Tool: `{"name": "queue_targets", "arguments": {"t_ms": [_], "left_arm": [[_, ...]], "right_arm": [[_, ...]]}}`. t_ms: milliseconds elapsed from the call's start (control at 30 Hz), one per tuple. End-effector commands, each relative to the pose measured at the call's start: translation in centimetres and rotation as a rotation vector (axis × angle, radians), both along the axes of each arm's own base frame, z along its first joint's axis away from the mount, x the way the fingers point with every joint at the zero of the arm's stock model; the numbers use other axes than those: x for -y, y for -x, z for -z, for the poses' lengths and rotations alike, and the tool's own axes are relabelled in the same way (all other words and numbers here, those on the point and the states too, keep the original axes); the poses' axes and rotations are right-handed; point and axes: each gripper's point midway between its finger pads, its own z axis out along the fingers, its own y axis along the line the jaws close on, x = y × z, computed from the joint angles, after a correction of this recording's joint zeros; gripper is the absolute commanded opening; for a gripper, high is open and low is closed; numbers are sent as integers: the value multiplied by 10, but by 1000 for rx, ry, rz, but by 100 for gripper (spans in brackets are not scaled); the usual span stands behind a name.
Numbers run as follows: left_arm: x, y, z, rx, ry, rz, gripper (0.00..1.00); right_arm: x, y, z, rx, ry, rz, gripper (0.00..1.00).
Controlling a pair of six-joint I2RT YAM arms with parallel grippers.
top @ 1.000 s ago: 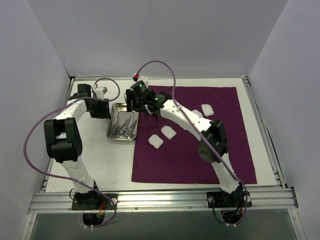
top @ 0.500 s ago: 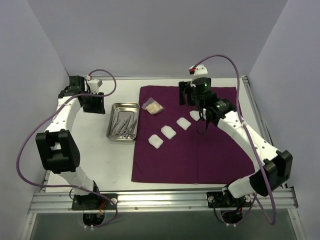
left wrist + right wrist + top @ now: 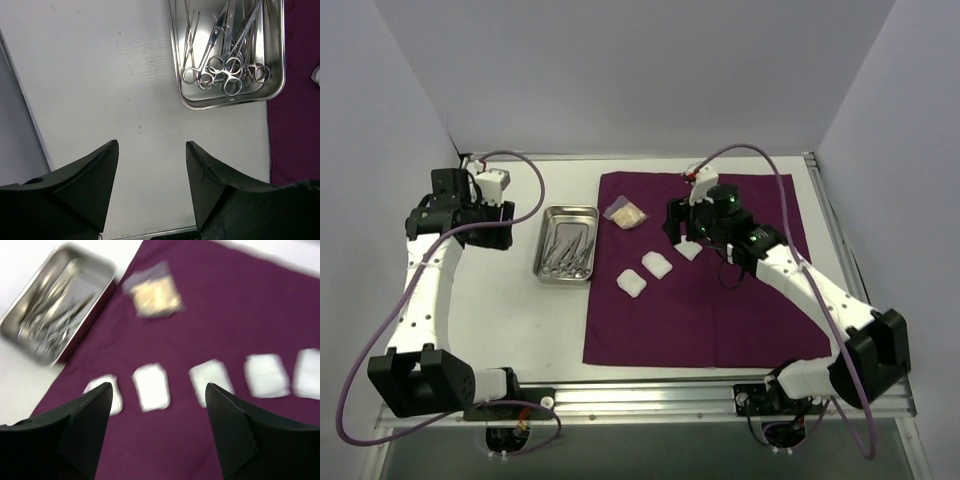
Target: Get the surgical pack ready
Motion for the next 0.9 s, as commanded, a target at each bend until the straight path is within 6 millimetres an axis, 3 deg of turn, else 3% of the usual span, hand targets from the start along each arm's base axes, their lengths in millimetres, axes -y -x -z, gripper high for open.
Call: {"name": "queue_targets", "arguments": {"t_ms": [0, 200, 300, 400, 433, 500, 567, 700, 867], "left_arm": [[-1, 26, 7, -27, -21, 11, 66], [12, 29, 1, -26, 43, 48, 67], [43, 31, 1, -46, 177, 159, 67], [71, 34, 8, -89, 296, 267, 67], [80, 35, 11, -101, 306, 304, 67], [86, 32, 23, -118, 298, 351, 66], [106, 32, 27, -116, 279, 424, 66], [118, 31, 28, -103, 275, 468, 66], [112, 29, 28, -104, 244, 439, 66]], "right_arm": [[-45, 39, 40, -194, -38, -291, 69], [-83, 68, 94, -315, 48, -417, 66], [-96, 71, 127, -414, 85, -474, 61], [-103, 71, 147, -475, 110, -511, 52], [-107, 72, 164, -526, 121, -532, 49], [-115, 69, 169, -558, 129, -563, 46], [-118, 66, 184, -581, 155, -576, 47], [-126, 56, 178, -532, 191, -569, 47], [-126, 55, 167, -510, 195, -576, 47]]}}
